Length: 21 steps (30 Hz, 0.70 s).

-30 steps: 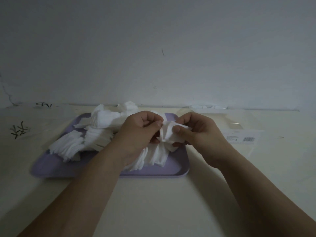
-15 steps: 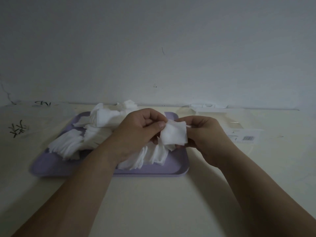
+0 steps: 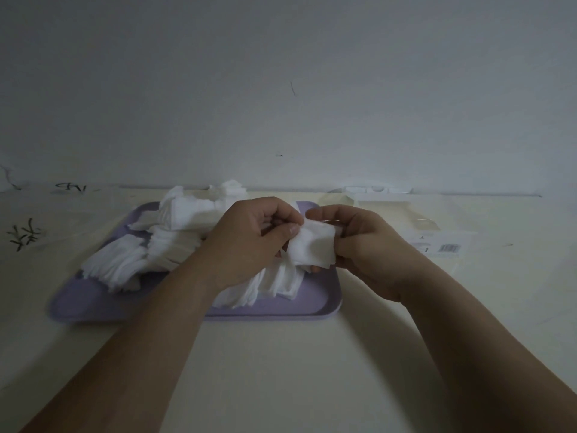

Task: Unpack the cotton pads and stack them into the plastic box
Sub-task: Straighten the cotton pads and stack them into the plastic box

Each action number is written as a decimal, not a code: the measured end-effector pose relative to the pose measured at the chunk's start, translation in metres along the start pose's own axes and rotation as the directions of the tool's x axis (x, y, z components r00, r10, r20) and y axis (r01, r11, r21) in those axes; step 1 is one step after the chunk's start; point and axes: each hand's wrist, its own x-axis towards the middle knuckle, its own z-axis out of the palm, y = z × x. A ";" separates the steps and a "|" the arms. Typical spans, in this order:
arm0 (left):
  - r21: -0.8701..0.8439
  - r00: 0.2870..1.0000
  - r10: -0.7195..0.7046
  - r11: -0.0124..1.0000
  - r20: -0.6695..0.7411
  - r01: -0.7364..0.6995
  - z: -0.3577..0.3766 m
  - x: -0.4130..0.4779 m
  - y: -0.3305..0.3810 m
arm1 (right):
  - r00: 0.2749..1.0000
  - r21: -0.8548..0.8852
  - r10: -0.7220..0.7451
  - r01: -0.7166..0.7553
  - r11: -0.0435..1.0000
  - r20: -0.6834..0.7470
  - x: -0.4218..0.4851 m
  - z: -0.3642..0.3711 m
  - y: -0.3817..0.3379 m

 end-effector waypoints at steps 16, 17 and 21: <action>0.167 0.997 0.077 0.983 -0.012 -0.074 0.003 -0.001 -0.002 | 0.983 0.014 0.005 -0.007 1.000 0.184 -0.005 0.001 -0.004; 0.208 0.994 0.112 0.972 -0.015 -0.107 0.003 0.000 -0.003 | 0.986 -0.007 -0.012 0.014 1.000 0.169 -0.006 0.002 -0.003; 0.306 0.980 0.192 0.937 -0.043 -0.170 0.004 0.002 -0.005 | 0.995 -0.018 -0.034 0.036 0.999 0.096 -0.007 0.006 0.001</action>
